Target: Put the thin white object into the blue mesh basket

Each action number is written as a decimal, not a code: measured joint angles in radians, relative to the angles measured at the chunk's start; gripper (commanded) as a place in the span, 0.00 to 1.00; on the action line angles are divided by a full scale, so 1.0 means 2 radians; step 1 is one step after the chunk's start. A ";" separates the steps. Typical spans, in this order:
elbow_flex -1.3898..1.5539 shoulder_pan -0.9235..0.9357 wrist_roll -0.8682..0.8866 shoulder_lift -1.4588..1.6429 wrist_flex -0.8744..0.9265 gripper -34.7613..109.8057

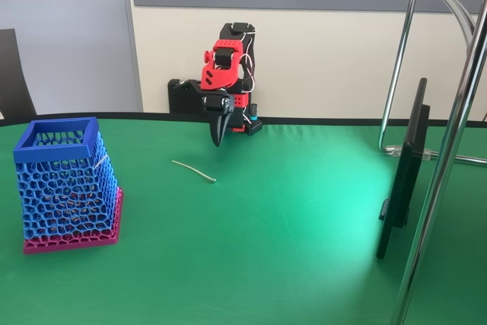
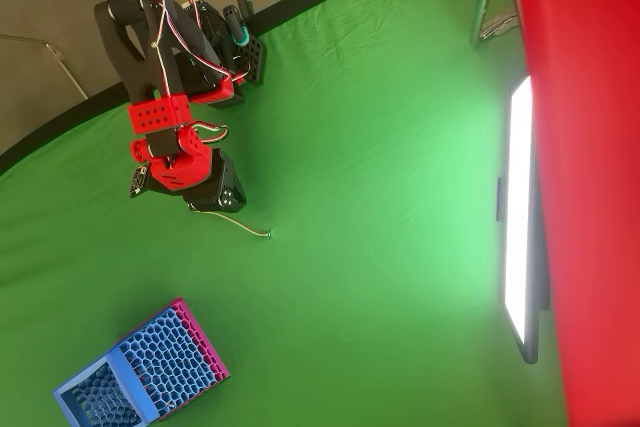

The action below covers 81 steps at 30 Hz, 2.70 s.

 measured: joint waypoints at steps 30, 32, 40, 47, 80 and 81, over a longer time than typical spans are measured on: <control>-0.186 0.008 0.038 -0.260 0.035 0.36; -0.195 0.008 0.038 -0.273 0.036 0.36; -0.222 0.008 0.024 -0.302 0.039 0.36; -0.237 0.008 0.012 -0.324 0.038 0.37; -0.308 0.008 0.002 -0.415 0.059 0.36; -0.311 0.008 0.002 -0.420 0.060 0.36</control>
